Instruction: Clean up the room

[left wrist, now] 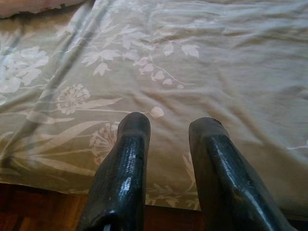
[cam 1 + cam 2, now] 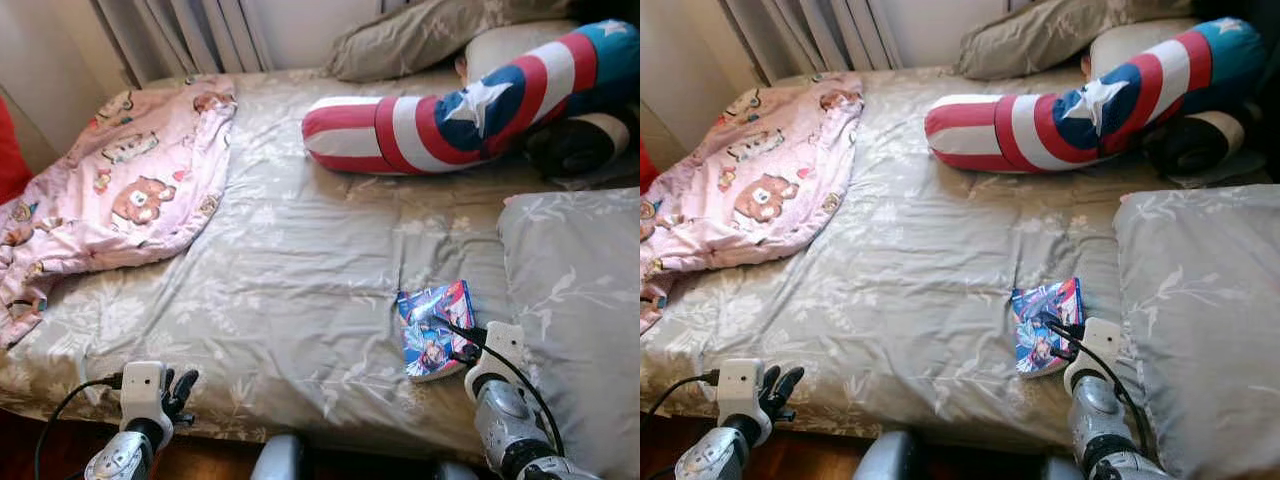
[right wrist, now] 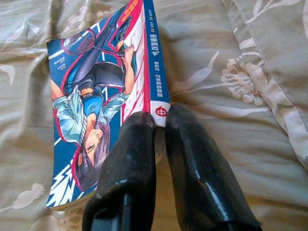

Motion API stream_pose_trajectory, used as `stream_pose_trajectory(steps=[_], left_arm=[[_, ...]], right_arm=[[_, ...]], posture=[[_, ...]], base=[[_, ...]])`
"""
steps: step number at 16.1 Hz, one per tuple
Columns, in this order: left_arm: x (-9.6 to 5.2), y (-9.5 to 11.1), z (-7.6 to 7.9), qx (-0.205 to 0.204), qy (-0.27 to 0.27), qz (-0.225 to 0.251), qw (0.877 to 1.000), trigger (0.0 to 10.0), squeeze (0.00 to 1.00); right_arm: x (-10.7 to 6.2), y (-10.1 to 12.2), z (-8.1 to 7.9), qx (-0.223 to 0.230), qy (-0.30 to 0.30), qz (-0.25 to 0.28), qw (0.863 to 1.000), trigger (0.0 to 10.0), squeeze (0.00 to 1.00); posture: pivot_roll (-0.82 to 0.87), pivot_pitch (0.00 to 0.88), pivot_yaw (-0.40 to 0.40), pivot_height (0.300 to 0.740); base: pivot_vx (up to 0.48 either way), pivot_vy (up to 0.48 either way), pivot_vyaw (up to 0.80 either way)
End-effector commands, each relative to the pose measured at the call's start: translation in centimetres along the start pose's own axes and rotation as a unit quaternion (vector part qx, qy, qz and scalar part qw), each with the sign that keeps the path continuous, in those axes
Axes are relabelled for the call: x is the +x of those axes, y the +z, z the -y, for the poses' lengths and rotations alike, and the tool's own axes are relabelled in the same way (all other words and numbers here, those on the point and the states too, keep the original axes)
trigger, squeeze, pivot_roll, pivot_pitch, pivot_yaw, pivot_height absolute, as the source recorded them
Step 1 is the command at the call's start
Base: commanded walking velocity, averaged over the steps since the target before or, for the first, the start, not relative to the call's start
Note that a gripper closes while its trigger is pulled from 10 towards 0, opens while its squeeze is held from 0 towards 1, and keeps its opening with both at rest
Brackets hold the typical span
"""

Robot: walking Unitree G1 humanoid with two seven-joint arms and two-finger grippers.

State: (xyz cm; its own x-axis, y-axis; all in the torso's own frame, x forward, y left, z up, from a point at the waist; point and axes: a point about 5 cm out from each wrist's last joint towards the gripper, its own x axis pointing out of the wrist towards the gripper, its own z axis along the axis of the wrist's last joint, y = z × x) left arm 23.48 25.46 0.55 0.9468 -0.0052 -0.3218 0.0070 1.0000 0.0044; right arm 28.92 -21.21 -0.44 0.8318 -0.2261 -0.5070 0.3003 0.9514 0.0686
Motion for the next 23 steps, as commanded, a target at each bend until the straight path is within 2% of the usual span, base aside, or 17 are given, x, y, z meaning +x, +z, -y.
stream_pose_trajectory(steps=[1, 7, 8, 9, 10, 12, 13, 15, 17, 19, 20, 21, 23], left_arm=[[-0.5, -0.6, -0.2, -0.002, 0.005, -0.016, 1.000, 10.0, 0.00], [-0.9, -0.9, -0.3, -0.003, 0.009, -0.022, 1.000, 10.0, 0.00], [-1.0, -0.9, -0.4, -0.004, 0.011, -0.024, 1.000, 10.0, 0.00], [-1.0, -0.9, -0.4, -0.005, 0.012, -0.025, 1.000, 10.0, 0.00], [-1.0, -0.9, -0.4, -0.005, 0.012, -0.025, 1.000, 10.0, 0.00], [-1.0, -1.0, -0.3, -0.006, 0.012, -0.026, 1.000, 10.0, 0.00], [-0.9, -1.0, -0.1, -0.008, 0.012, -0.026, 1.000, 10.0, 0.00], [-0.9, -1.0, 0.0, -0.009, 0.010, -0.026, 1.000, 10.0, 0.00], [-0.8, -0.9, 0.1, -0.011, 0.010, -0.026, 1.000, 10.0, 0.00], [-0.6, -0.9, 0.2, -0.013, 0.011, -0.026, 1.000, 10.0, 0.00], [-0.5, -0.9, 0.2, -0.014, 0.012, -0.027, 0.999, 10.0, 0.00], [-0.4, -0.9, 0.3, -0.016, 0.013, -0.027, 0.999, 10.0, 0.00], [-0.1, -1.1, 0.5, -0.023, 0.021, -0.028, 0.999, 10.0, 0.00]], right_arm=[[-0.1, -0.3, 0.3, 0.008, -0.008, -0.002, 1.000, 10.0, 0.00], [-0.1, -0.2, 0.7, 0.015, -0.017, 0.000, 1.000, 10.0, 0.00], [-0.1, -0.1, 0.8, 0.016, -0.017, 0.001, 1.000, 10.0, 0.05], [-0.1, -0.1, 0.9, 0.017, -0.017, 0.001, 1.000, 10.0, 0.48], [0.0, -0.1, 0.9, 0.017, -0.017, 0.002, 1.000, 10.0, 0.55], [-0.1, -0.1, 0.9, 0.017, -0.018, 0.001, 1.000, 10.0, 0.56], [0.0, -0.1, 1.0, 0.016, -0.019, 0.000, 1.000, 10.0, 0.51], [-0.1, -0.1, 1.1, 0.019, -0.022, -0.002, 1.000, 10.0, 0.26], [-0.1, -0.5, 1.3, 0.025, -0.025, -0.007, 0.999, 10.0, 0.30], [-0.2, -0.6, 1.4, 0.026, -0.027, -0.008, 0.999, 10.0, 0.29], [-0.2, -0.3, 1.4, 0.031, -0.026, -0.001, 0.999, 10.0, 0.19], [-0.1, 0.0, 1.1, 0.030, -0.018, 0.012, 0.999, 10.0, 0.00], [-0.3, -0.1, -0.1, 0.001, 0.021, 0.032, 0.999, 10.0, 0.00]], posture=[[0.15, 0.164, 0.129, 0.650], [0.15, 0.170, 0.124, 0.650], [0.15, 0.171, 0.124, 0.650], [0.15, 0.171, 0.122, 0.650], [0.15, 0.172, 0.121, 0.650], [0.15, 0.169, 0.118, 0.650], [0.15, 0.166, 0.116, 0.650], [0.16, 0.163, 0.113, 0.650], [0.15, 0.159, 0.112, 0.650], [0.15, 0.151, 0.109, 0.650], [0.15, 0.146, 0.106, 0.650], [0.14, 0.137, 0.100, 0.650], [0.13, 0.116, 0.088, 0.650]], base=[[0.000, 0.000, 0.00], [0.000, 0.000, 0.00], [0.000, 0.000, 0.00], [0.000, 0.000, 0.00], [0.000, 0.000, 0.00], [0.000, 0.000, 0.00], [0.000, 0.000, 0.00], [0.000, 0.000, 0.00], [0.000, 0.000, 0.00], [0.000, 0.000, 0.00], [0.000, 0.000, 0.00], [0.000, 0.000, 0.00], [0.000, 0.000, 0.00]])
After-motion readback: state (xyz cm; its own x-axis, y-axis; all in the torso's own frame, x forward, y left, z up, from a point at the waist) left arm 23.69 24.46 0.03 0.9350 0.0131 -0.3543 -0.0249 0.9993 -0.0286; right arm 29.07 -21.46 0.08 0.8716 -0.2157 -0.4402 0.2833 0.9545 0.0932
